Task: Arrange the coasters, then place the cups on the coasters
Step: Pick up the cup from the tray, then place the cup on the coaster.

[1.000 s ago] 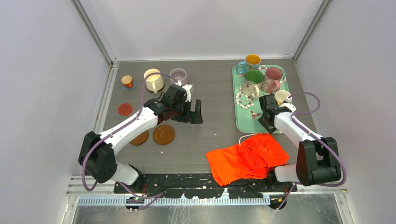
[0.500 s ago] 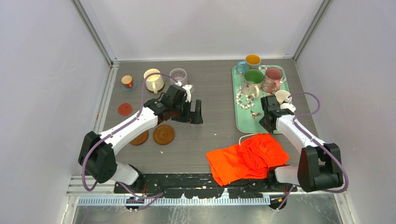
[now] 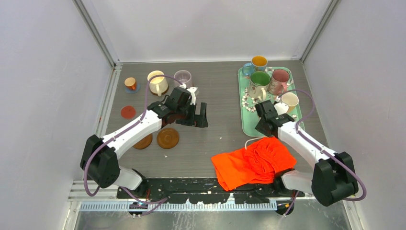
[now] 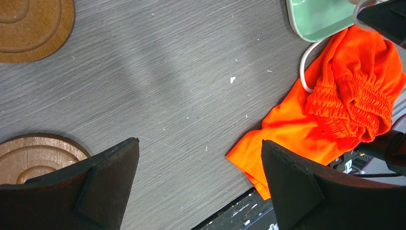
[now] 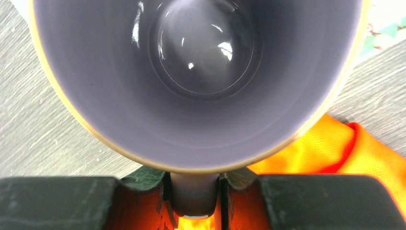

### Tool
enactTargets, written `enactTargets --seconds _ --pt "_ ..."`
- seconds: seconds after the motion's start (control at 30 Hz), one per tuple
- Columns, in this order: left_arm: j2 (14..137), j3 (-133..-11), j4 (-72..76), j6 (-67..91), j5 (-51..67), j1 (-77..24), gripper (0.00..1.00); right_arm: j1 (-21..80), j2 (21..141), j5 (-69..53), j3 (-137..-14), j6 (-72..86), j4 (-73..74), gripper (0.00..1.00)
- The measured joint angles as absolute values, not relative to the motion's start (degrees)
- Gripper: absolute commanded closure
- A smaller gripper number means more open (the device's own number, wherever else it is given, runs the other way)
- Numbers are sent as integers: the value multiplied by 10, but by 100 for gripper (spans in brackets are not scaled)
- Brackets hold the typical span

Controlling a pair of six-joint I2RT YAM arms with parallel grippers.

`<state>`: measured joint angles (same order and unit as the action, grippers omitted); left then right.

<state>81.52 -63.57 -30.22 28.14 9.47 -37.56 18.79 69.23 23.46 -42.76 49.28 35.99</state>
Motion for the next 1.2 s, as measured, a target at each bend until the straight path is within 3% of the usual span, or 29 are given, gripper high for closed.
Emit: enactTargets --seconds 0.67,1.2 --pt "736 -630 -313 286 -12 -362 0 289 743 236 -545 385 347 99" --pt "571 -655 -384 281 -139 -355 0 393 925 173 -731 299 325 99"
